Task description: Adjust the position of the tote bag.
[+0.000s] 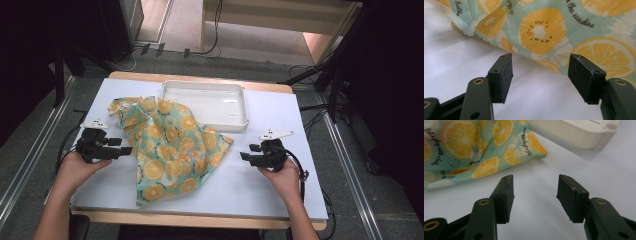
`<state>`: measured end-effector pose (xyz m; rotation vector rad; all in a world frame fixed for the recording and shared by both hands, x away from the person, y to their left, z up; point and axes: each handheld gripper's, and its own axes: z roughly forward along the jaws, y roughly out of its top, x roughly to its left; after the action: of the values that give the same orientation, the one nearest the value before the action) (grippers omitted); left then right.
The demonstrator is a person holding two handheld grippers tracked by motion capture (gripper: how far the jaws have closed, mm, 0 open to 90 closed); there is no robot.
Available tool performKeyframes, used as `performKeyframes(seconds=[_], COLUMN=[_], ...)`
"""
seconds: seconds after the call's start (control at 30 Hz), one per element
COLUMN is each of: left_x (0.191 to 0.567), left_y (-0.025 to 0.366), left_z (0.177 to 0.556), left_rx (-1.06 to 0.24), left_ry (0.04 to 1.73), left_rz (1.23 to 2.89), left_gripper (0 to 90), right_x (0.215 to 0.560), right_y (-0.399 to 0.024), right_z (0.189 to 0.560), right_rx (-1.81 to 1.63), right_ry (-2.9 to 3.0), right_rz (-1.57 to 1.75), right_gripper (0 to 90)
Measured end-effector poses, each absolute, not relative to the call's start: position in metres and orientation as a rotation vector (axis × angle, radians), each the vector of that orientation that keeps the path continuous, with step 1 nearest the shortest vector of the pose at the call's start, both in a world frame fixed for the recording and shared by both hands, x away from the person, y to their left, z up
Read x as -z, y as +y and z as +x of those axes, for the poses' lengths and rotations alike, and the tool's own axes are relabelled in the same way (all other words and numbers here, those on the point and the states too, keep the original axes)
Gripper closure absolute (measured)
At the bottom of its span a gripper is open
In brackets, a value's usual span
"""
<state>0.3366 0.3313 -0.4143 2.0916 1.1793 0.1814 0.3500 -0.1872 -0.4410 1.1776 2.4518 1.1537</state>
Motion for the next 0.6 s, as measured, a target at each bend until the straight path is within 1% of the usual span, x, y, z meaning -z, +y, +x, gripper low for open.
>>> performKeyframes(seconds=[0.1, 0.3, 0.6], left_x=[0.4115, 0.4094, 0.4079], left_y=[0.3324, 0.3334, 0.3361], left_z=[0.3364, 0.3357, 0.3345], left_rx=[-0.14, -0.168, -0.168], left_ry=[1.179, 1.181, 1.211], left_rz=[2.073, 2.061, 2.051], left_gripper=[37.5, 37.3, 34.4], right_x=[0.4402, 0.4381, 0.4401], right_y=[-0.1862, -0.1848, -0.1837], right_z=[0.3492, 0.3479, 0.35], right_rx=[-1.155, -1.163, -1.157], right_ry=[2.449, 2.445, 2.449], right_rz=[1.17, 1.173, 1.183], right_gripper=[47.8, 47.3, 47.2])
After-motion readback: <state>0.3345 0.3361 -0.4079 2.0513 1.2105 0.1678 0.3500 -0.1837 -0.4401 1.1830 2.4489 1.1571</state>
